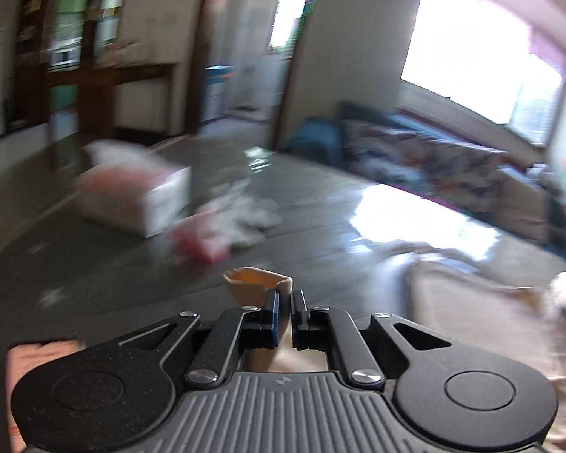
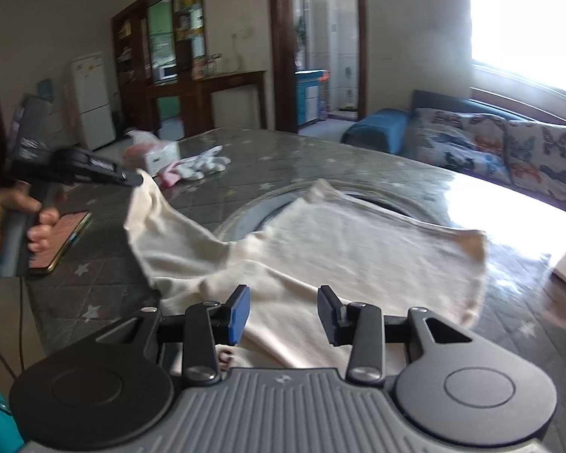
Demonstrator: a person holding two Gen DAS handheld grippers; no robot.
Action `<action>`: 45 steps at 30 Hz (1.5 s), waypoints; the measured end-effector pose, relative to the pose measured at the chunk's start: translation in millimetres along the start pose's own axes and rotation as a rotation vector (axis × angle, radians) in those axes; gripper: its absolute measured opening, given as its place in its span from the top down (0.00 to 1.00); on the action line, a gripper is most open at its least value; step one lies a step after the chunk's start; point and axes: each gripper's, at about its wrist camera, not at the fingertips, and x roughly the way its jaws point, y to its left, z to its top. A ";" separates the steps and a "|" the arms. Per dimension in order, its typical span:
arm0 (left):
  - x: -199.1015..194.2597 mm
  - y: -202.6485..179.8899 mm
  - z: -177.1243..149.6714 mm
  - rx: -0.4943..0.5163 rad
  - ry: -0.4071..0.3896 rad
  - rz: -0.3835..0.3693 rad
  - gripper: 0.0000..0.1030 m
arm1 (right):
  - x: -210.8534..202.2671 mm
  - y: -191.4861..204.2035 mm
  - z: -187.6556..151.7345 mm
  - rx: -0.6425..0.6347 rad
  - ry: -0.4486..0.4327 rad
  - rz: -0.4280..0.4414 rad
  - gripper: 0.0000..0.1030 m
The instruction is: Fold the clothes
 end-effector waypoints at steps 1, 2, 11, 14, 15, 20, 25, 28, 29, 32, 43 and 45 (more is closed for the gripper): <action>-4.4 -12.3 3.3 0.014 -0.006 -0.048 0.94 | -3.2 -4.0 -1.7 0.012 -0.005 -0.010 0.62; -8.0 -25.2 5.9 0.030 -0.008 -0.097 0.94 | -7.5 -9.3 -3.8 0.028 -0.011 -0.022 0.62; -15.0 -140.1 0.7 0.199 0.019 -0.457 0.94 | -41.5 -52.8 -27.1 0.155 -0.046 -0.140 0.62; -5.6 -171.1 -17.5 0.239 0.078 -0.544 0.94 | -48.1 -65.3 -37.4 0.198 -0.039 -0.171 0.62; -2.5 -180.1 -24.5 0.254 0.096 -0.566 0.94 | -49.4 -68.5 -40.9 0.208 -0.034 -0.181 0.62; 12.7 -207.6 -63.9 0.348 0.236 -0.624 0.90 | -49.9 -80.4 -50.8 0.245 -0.017 -0.202 0.62; 7.6 -195.0 -76.0 0.402 0.271 -0.626 0.72 | -45.9 -82.8 -46.3 0.254 -0.021 -0.180 0.62; 5.3 -169.1 -67.7 0.392 0.249 -0.573 0.70 | -33.7 -77.7 -40.0 0.247 -0.010 -0.150 0.62; 5.9 -158.3 -64.2 0.380 0.244 -0.547 0.68 | -26.3 -76.1 -37.7 0.243 0.000 -0.135 0.62; 13.3 -123.8 -54.9 0.332 0.239 -0.453 0.66 | -4.4 -72.0 -33.2 0.245 0.036 -0.098 0.62; 31.9 -63.2 -57.8 0.278 0.310 -0.341 0.66 | 39.1 -64.0 -38.6 0.238 0.122 -0.105 0.78; 33.4 -64.0 -54.3 0.271 0.302 -0.341 0.66 | 39.9 -62.7 -38.2 0.230 0.125 -0.111 0.86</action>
